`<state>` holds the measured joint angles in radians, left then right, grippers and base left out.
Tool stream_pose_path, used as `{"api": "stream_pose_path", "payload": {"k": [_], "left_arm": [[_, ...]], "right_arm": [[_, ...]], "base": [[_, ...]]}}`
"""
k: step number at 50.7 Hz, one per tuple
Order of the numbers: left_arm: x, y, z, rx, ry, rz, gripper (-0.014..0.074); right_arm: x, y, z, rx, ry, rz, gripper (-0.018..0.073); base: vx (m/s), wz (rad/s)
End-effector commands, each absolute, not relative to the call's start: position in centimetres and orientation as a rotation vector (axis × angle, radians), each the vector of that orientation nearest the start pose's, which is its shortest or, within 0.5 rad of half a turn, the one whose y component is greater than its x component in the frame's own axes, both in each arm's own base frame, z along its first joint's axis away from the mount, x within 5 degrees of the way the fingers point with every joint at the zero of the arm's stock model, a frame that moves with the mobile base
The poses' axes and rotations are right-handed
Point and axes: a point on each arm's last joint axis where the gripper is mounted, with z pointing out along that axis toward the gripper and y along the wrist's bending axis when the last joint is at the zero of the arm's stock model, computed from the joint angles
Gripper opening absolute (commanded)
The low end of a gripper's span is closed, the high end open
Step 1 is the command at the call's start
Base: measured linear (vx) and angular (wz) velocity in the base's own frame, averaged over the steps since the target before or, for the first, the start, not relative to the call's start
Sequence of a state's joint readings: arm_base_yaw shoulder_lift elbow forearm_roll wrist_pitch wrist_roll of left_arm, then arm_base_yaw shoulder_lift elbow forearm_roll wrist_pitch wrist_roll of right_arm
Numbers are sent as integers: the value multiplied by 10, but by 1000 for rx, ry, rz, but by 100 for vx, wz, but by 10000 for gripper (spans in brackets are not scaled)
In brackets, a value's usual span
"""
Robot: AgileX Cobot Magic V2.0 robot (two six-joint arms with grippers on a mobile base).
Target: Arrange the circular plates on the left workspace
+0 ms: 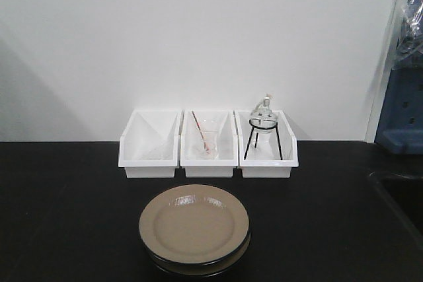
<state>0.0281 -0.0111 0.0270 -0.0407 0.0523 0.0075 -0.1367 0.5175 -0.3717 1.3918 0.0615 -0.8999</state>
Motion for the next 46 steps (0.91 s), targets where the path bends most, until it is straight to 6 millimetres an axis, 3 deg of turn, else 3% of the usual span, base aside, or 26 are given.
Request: {"api": "stream_pose_path", "payload": {"k": [1,9,16,20,24,34,46], "left_arm": [[56,1,202,-47,1469,-11,0],[56,1,202,-47,1469,-11,0],[56,1,202,-47,1469,-11,0],[56,1,202,-47,1469,-11,0],[56,1,202,-47,1469,-11,0],[56,1,202,-47,1469,-11,0],[56,1,202,-47,1469,-11,0]], "right_arm": [[115,-13,308,422,1553,245,-4],[115,-12,307,234,1601,81,-4],[113,-7,292,-29,1788,-76,-4],[112,-12,285,51,1853,-91,-4],[109,-16,276,203,1791,-54,-4],[86,-8,236,128,1552,-10,-4],[62,-7,204,211,1459,39,-4]], "base": [[0,0],[0,0],[0,0],[0,0],[0,0],[0,0],[0,0]]}}
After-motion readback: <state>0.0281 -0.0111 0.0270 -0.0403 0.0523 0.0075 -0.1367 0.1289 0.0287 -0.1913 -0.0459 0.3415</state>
